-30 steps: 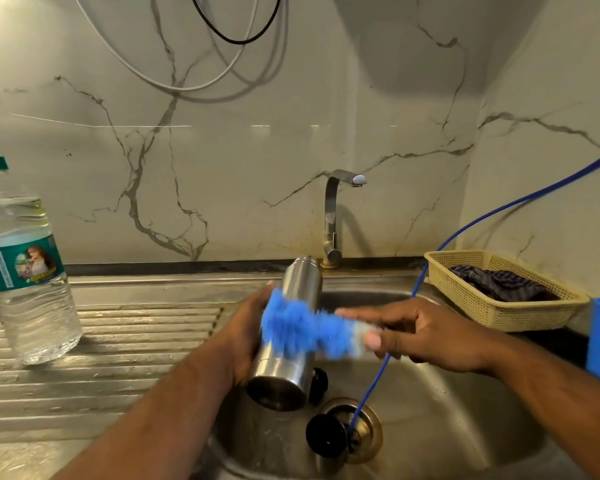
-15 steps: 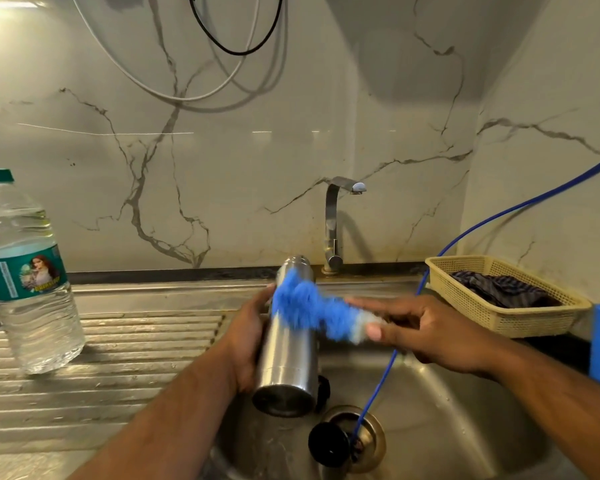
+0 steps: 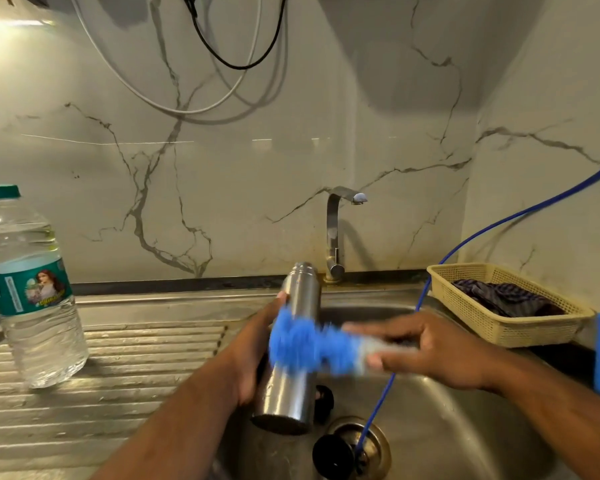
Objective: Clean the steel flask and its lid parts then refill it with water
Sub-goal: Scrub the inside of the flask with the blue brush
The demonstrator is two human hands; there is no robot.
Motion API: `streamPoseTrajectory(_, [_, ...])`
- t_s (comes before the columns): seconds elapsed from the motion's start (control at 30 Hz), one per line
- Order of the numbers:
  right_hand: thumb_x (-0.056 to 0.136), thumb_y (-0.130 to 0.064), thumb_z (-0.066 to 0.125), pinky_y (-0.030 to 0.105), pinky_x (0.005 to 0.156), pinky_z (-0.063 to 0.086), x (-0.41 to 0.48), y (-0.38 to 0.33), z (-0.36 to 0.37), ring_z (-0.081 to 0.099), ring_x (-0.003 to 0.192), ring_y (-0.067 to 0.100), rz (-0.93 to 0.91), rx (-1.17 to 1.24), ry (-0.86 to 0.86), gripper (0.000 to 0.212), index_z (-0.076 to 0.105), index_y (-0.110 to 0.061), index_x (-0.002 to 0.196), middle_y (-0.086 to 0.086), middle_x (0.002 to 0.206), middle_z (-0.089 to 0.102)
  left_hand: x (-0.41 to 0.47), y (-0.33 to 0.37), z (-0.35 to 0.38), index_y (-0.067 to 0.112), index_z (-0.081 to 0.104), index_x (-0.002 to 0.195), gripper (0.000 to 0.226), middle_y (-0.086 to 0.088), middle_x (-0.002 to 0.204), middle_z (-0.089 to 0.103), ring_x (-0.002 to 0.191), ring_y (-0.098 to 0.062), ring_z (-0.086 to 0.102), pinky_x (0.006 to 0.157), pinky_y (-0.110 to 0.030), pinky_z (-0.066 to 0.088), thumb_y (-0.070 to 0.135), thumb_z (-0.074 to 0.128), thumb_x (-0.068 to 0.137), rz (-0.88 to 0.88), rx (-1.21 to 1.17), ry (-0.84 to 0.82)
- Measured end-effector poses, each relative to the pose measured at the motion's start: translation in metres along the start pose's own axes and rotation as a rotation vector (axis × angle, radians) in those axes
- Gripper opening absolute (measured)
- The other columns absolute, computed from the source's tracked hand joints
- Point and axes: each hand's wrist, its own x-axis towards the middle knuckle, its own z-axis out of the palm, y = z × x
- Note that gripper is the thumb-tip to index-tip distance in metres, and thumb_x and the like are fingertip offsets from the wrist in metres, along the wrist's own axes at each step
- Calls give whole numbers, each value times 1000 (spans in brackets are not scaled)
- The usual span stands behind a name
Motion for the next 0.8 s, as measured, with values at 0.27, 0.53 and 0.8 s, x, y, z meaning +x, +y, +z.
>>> streamPoseTrajectory(0.27, [85,-50,72,26,102,52,5,6,-1,62,113,-10,-12,-89,331,45,60,-60,128,-33,122,66,-1,-1,2,8,69,122,79,-22,107,75,96,-37,71,82,-44,57,68,72,71,-3,98,0])
streamPoseTrajectory(0.53, [90,-36,76,15,99,47,-1,-2,-3,58,122,-5,-53,-44,152,50,59,-56,132,-32,130,63,-2,-1,5,4,64,122,76,-28,105,73,83,-39,72,67,-43,60,66,67,78,-46,-21,16])
streamPoseTrajectory(0.8, [92,-34,73,30,103,51,-9,-8,-14,63,121,7,31,-4,-166,44,63,-51,131,-15,131,68,-4,3,3,6,61,124,70,-26,103,75,85,-39,74,72,-45,60,62,65,82,-81,-5,10])
